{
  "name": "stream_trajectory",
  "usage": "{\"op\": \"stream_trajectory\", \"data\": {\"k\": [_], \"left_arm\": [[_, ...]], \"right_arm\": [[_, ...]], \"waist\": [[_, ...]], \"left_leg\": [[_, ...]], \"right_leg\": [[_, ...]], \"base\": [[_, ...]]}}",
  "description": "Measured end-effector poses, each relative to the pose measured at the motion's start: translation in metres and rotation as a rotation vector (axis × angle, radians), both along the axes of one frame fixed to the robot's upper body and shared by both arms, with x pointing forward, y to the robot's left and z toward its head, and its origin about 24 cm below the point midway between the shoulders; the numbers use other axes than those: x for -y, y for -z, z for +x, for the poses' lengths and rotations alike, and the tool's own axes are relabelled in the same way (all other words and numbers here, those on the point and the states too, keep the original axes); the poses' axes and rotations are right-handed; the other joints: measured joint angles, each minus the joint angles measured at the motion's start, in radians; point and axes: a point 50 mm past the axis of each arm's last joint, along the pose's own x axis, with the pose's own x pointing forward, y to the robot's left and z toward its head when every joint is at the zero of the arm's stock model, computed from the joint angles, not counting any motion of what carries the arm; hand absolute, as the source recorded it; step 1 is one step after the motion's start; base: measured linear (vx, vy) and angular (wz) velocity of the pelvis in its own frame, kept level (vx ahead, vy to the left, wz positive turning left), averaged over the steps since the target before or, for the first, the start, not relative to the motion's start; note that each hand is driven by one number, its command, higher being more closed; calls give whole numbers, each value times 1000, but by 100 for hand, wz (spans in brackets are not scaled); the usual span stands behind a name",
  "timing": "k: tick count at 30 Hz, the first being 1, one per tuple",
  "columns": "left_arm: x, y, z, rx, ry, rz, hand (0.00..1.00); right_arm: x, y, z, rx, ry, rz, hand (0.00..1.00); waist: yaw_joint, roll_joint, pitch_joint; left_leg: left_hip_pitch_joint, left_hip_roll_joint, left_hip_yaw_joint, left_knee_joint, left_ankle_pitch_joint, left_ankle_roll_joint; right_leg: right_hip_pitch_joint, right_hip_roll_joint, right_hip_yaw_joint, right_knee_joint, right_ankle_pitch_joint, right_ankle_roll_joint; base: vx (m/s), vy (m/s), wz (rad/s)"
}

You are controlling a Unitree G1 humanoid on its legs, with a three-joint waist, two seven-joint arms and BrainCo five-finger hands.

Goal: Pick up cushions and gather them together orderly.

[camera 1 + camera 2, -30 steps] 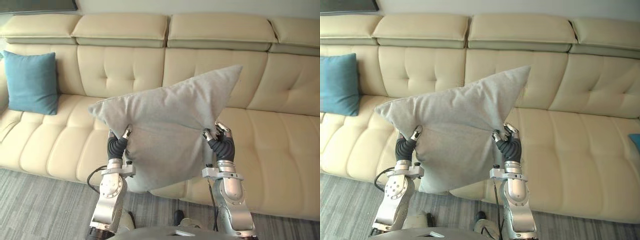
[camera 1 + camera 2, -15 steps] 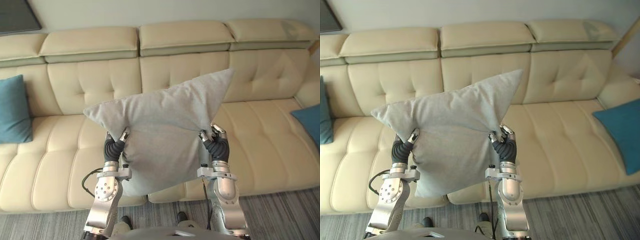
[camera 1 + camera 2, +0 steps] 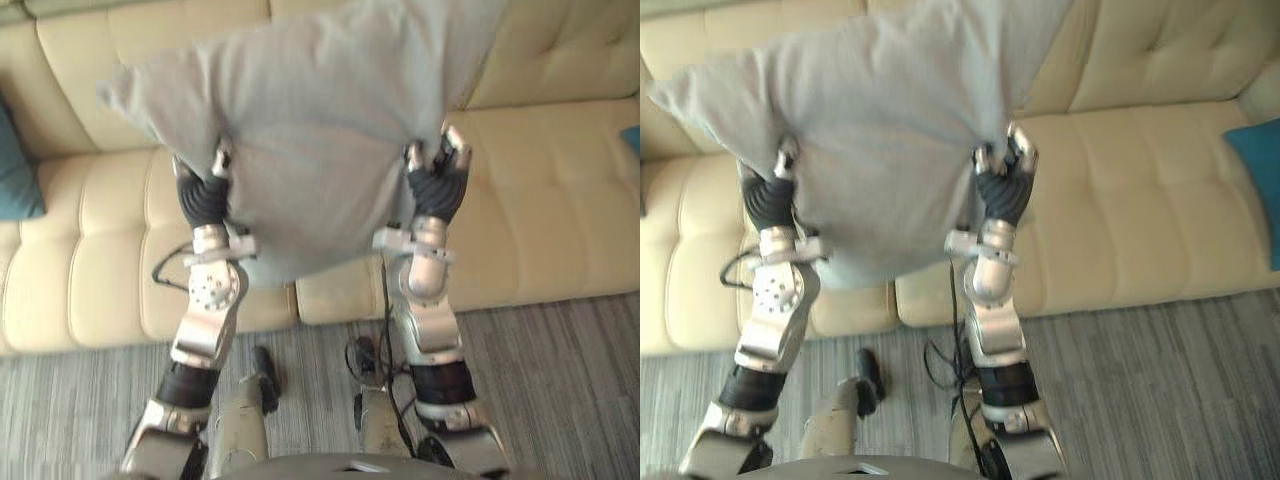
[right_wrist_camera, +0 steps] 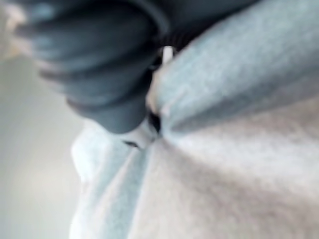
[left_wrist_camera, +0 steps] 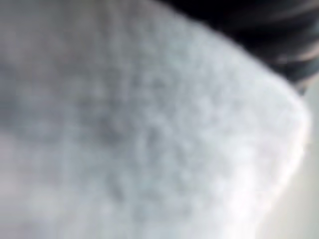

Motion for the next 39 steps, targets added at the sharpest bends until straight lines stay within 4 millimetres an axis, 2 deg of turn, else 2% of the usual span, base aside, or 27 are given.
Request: {"op": "stream_trajectory", "data": {"k": [1, 4, 5, 7, 8, 10, 15, 18, 19, 20, 22, 23, 24, 26, 29, 33, 36, 39], "left_arm": [[-1, -9, 5, 19, -14, 2, 100], [5, -57, 26, 115, -44, 16, 100], [6, -65, 28, 131, -50, 18, 100], [12, -99, 36, 182, -65, 20, 100], [14, -106, 36, 194, -67, 23, 100], [22, -134, 38, 238, -64, 28, 100], [34, -172, 43, 251, -59, 57, 100], [38, -189, 40, 277, -68, 72, 100], [39, -194, 38, 291, -71, 75, 0], [40, -198, 37, 301, -77, 81, 0], [41, -213, 33, 318, -79, 70, 0], [38, -214, 35, 303, -87, 57, 0], [37, -213, 37, 291, -91, 53, 0], [34, -205, 48, 208, -106, 48, 0], [25, -205, 51, 192, -108, 0, 0], [13, -207, 51, 193, -127, -18, 0], [5, -206, 52, 193, -148, -4, 0], [-4, -208, 47, 222, -165, 11, 0]], "right_arm": [[-2, -8, 4, 18, 3, 13, 100], [-4, -45, 14, 102, 42, 107, 100], [-3, -50, 15, 116, 48, 117, 100], [-1, -76, 16, 179, 82, 167, 100], [0, -82, 16, 192, 90, 176, 100], [4, -107, 13, 249, 106, 228, 100], [13, -143, 22, 269, 141, 292, 100], [17, -155, 20, 287, 120, 336, 100], [18, -159, 19, 293, 104, 361, 100], [20, -162, 19, 298, 99, 378, 0], [24, -171, 16, 314, 68, 451, 0], [24, -171, 20, 292, 54, 476, 0], [23, -170, 22, 280, 48, 484, 0], [29, -164, 32, 223, 31, 553, 0], [26, -170, 32, 236, 1, 561, 0], [27, -179, 25, 291, -14, 576, 0], [31, -174, 28, 282, 3, 574, 0], [45, -163, 32, 264, 54, 553, 0]], "waist": [[5, 0, 0], [17, 2, 41], [18, 2, 42], [24, 2, 65], [25, 3, 75], [29, 5, 125], [31, 7, 137], [45, 6, 158], [48, 8, 159], [49, 7, 159], [55, 7, 164], [62, 11, 178], [64, 12, 189], [54, 15, 208], [55, 15, 209], [53, 15, 209], [44, 15, 209], [38, 14, 210]], "left_leg": [[-16, -1, -4, -11, 18, -2], [-61, -19, -38, -90, 103, -5], [-73, -21, -46, -105, 117, -5], [-105, -32, -63, -176, 189, -2], [-106, -35, -67, -192, 203, -4], [-112, -39, -83, -249, 250, -12], [-174, -48, -130, -329, 330, -27], [-192, -49, -139, -371, 344, -42], [-206, -47, -133, -392, 338, -41], [-216, -46, -126, -406, 331, -50], [-275, -39, -82, -415, 304, -90], [-281, -33, -73, -415, 367, -79], [-282, -34, -74, -415, 399, -51], [-302, -54, -74, -414, 402, -48], [-314, -53, -76, -414, 402, -48], [-311, -55, -78, -414, 414, -65], [-309, -52, -78, -414, 414, -65], [-301, -53, -77, -414, 414, -65]], "right_leg": [[-21, 0, -7, 7, 1, 0], [-92, 0, -40, 47, 0, 0], [-111, 0, -45, 55, 0, 0], [-177, -2, -70, 95, 0, 0], [-186, -2, -73, 102, 0, -1], [-219, -1, -93, 134, -13, -11], [-341, -13, -129, 251, -67, -24], [-393, -17, -142, 301, -93, -32], [-414, -17, -146, 302, -94, -32], [-430, -17, -149, 301, -92, -32], [-478, -28, -161, 266, -65, -36], [-487, -21, -157, 269, -64, -33], [-489, -20, -150, 273, -67, -30], [-508, -35, -145, 274, -72, -23], [-518, -37, -145, 274, -74, -21], [-515, -47, -145, 294, -95, -22], [-516, -43, -146, 299, -98, -22], [-513, -44, -143, 306, -99, -23]], "base": [[-158, -57, 30], [-107, -52, 36], [-71, -41, 35], [-49, -46, 31], [-29, -54, 24], [-15, -52, 22], [-1, -52, 26], [2, -80, 17], [18, -71, 12], [29, -45, 15], [46, -33, 5], [37, -20, -19], [42, -31, -10], [59, -22, 14], [49, -18, 6], [27, -57, 12], [6, -77, -1], [-9, -71, -3]]}}
